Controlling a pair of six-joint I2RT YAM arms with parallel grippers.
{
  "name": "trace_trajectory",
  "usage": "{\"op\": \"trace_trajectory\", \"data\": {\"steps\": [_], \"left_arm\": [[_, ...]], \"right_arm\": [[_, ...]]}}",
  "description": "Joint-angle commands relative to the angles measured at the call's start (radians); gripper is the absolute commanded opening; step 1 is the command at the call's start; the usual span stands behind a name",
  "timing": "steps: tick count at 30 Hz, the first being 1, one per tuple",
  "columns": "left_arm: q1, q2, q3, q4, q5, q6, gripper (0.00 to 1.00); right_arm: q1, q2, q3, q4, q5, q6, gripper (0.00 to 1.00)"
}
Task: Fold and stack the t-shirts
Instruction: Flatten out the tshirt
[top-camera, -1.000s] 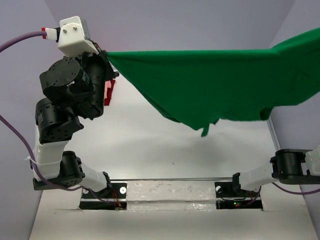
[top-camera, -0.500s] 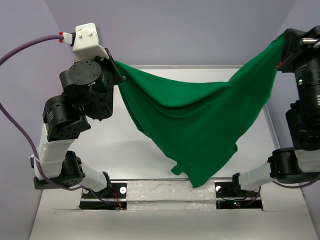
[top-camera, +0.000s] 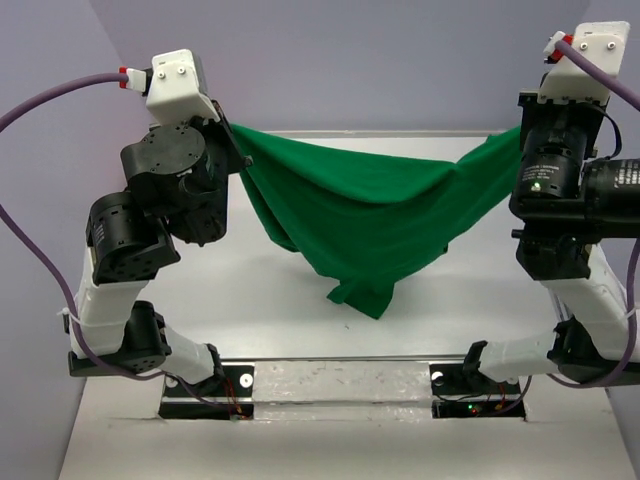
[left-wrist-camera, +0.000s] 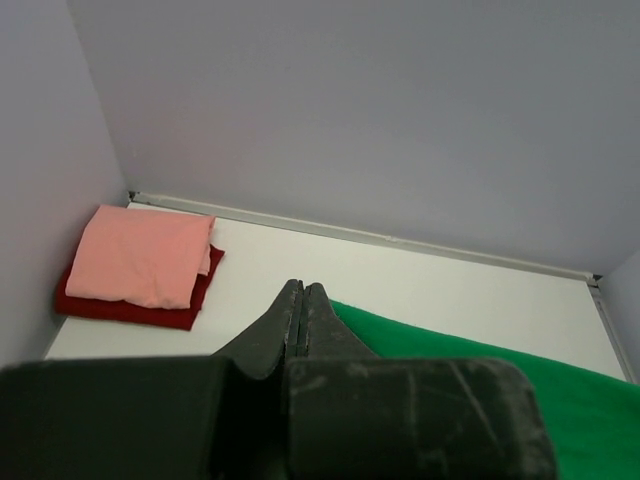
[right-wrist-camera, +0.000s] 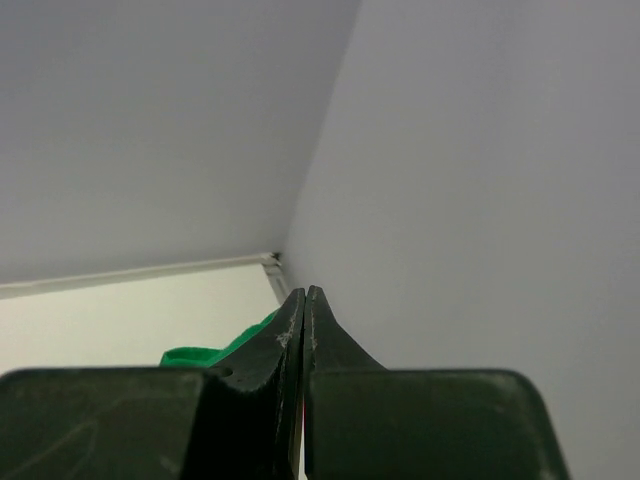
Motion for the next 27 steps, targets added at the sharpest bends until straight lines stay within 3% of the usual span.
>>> {"op": "trace_trajectory", "data": {"steps": [1,7,11,23,27], "left_arm": [[-0.014,0.001,-0.011,0.055,-0.046,0.004,0.00],[-0.023,-0.002,0.000,0.049,-0.056,0.011,0.00],[-0.024,-0.010,-0.017,0.047,-0.067,0.014,0.00],[-0.018,-0.031,-0.090,-0.003,-0.093,-0.036,0.00],[0.109,-0.042,-0.149,-0.070,0.040,-0.140,0.00]], "right_arm": [[-0.128,-0.033,-0.075,0.027,0.093,0.024,0.00],[-0.361,-0.073,-0.234,0.027,0.116,0.033,0.00],[-0.384,-0.093,-0.316,0.027,0.079,0.006,0.00],[-0.385,-0.066,-0.204,0.040,0.033,0.036,0.00],[-0.385,-0.017,-0.184,0.045,0.021,0.061,0.00]]}}
